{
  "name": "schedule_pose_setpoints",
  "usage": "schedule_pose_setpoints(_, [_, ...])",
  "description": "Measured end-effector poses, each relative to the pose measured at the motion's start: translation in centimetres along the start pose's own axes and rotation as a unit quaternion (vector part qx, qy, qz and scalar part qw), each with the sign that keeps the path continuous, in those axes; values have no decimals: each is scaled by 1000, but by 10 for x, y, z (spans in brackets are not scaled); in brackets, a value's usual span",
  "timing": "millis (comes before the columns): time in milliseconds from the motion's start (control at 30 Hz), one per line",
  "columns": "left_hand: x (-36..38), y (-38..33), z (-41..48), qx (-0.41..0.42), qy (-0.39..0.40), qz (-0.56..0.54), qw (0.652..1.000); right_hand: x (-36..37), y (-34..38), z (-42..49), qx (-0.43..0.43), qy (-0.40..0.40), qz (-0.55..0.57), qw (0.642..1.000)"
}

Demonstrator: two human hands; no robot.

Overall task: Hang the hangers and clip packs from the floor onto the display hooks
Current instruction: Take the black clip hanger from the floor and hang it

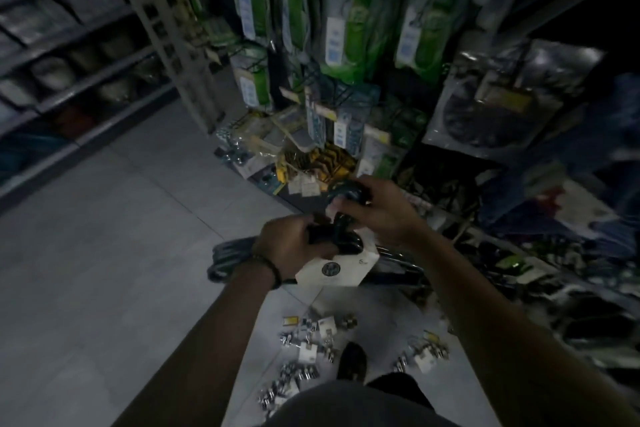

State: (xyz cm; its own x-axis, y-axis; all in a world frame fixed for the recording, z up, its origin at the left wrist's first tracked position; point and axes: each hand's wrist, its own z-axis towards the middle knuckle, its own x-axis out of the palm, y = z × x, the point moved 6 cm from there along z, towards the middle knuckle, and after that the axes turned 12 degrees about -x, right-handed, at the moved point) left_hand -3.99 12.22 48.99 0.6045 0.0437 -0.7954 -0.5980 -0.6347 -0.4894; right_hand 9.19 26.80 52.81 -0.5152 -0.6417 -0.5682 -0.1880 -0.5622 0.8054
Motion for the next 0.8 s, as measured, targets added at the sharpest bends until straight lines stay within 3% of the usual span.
schedule_pose_setpoints(67, [-5,-12,-33,18,-165,114,979,-13,6,-37,37,-51,27,998])
schedule_pose_setpoints(100, [-2,-17,-56,3,-221,104,970,-20,9,-59,57,-89,37,994])
schedule_pose_setpoints(167, [13,-20,-101,-27,-294,-39,955,-35,15,-106,79,-169,42,981])
schedule_pose_setpoints(233, [31,-31,-146,-23,-369,-181,911,-49,29,-154,99,-226,52,968])
schedule_pose_setpoints(333, [58,-55,-201,-6,-430,-288,855,-70,48,-221,145,-255,77,953])
schedule_pose_setpoints(400, [85,-63,-215,-105,-321,-403,851,-92,58,-263,158,-290,96,939])
schedule_pose_setpoints(467, [122,-76,-215,-179,-105,-527,824,-116,63,-300,180,-348,140,910])
schedule_pose_setpoints(533, [145,-116,-216,-95,74,-581,805,-141,65,-340,209,-394,191,874])
schedule_pose_setpoints(567, [148,-139,-220,-41,124,-577,807,-152,65,-357,217,-405,209,863])
schedule_pose_setpoints(667, [153,-221,-247,51,149,-567,809,-199,66,-415,195,-436,244,844])
schedule_pose_setpoints(800, [175,-350,-300,88,198,-570,792,-295,74,-503,150,-449,274,837])
